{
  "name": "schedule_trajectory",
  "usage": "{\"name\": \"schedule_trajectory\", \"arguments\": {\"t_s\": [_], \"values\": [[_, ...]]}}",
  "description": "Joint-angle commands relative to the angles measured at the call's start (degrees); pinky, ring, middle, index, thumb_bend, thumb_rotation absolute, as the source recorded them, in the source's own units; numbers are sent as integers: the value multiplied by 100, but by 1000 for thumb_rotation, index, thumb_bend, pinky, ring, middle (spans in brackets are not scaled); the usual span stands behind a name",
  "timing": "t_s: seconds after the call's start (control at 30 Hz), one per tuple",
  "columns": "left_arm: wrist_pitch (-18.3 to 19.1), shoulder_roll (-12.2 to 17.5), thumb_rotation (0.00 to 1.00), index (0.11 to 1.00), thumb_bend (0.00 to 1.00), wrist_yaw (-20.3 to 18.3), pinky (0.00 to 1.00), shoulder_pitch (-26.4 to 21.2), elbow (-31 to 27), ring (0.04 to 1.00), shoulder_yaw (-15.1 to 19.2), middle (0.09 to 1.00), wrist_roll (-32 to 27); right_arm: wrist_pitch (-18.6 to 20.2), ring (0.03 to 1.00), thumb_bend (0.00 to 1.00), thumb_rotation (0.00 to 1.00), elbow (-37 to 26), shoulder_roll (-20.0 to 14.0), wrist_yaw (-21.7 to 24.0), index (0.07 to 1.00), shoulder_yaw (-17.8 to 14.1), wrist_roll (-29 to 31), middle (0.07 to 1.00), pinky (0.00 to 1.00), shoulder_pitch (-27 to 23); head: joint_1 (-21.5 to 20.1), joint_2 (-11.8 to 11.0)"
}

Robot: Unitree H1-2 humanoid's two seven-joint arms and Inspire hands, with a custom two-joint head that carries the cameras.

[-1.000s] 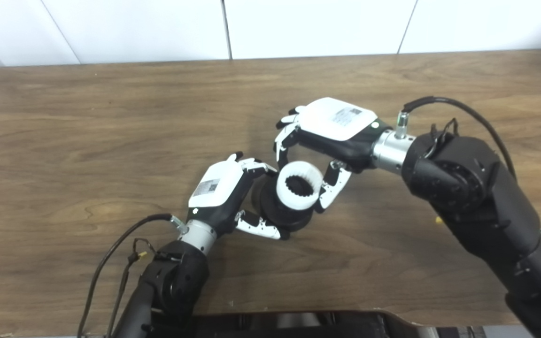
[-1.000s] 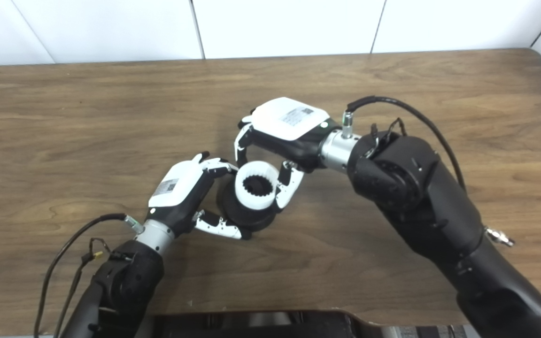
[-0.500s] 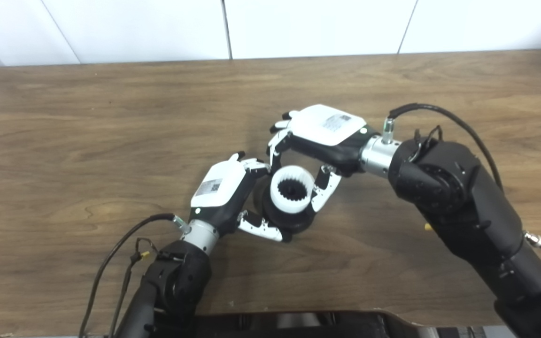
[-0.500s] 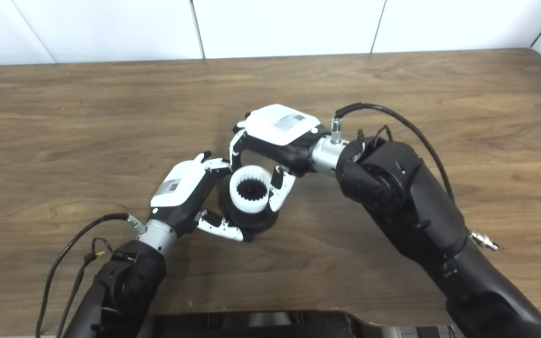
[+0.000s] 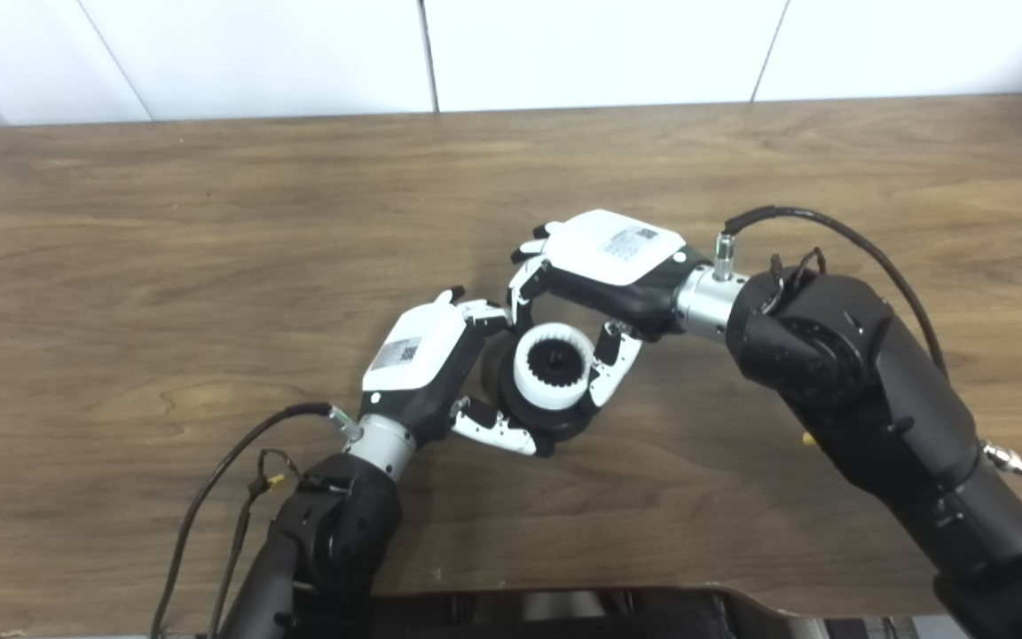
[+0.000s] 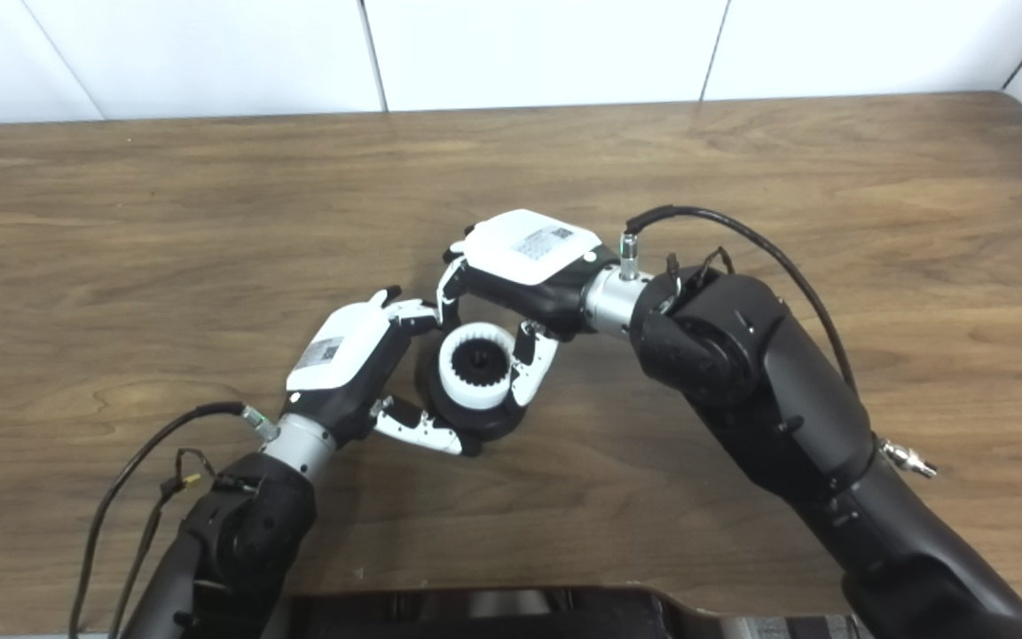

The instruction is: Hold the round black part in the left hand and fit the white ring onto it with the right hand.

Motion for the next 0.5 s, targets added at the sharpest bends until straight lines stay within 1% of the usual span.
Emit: {"name": "schedule_trajectory", "arguments": {"t_s": [0.0, 0.2, 0.33, 0.37, 0.4, 0.43, 0.47], "values": [[-41, -12, 63, 482, 525, -70, 1000, -74, -164, 859, -30, 773, -37, -121, 914, 526, 136, 1, -54, -187, 481, -129, -28, 780, 982, -148, -28, -3], [-72, -12, 62, 482, 525, -32, 1000, -78, -141, 858, -15, 770, -64, -144, 909, 526, 137, 29, -56, -195, 482, -135, -41, 778, 976, -106, -37, 1], [-45, -16, 62, 482, 525, -42, 1000, -79, -141, 861, -3, 771, -78, -89, 906, 525, 145, 30, -32, -222, 489, -199, -12, 772, 973, -69, -70, 0], [-35, -16, 62, 482, 525, -52, 1000, -79, -146, 863, -3, 772, -76, -80, 905, 755, 187, 23, -34, -226, 547, -213, -17, 771, 967, -63, -75, 3], [-30, -14, 62, 482, 525, -58, 1000, -79, -147, 864, -3, 772, -74, -78, 905, 875, 222, 19, -34, -228, 582, -222, -22, 772, 963, -59, -79, -2], [-36, -11, 62, 482, 525, -50, 1000, -79, -144, 865, -5, 773, -65, -72, 905, 937, 241, 7, -41, -210, 600, -228, -37, 772, 961, -66, -82, -12], [-45, -8, 62, 482, 525, -41, 1000, -79, -137, 862, -6, 771, -61, -74, 910, 975, 284, -1, -47, -200, 621, -233, -54, 776, 960, -74, -84, -15]]}}
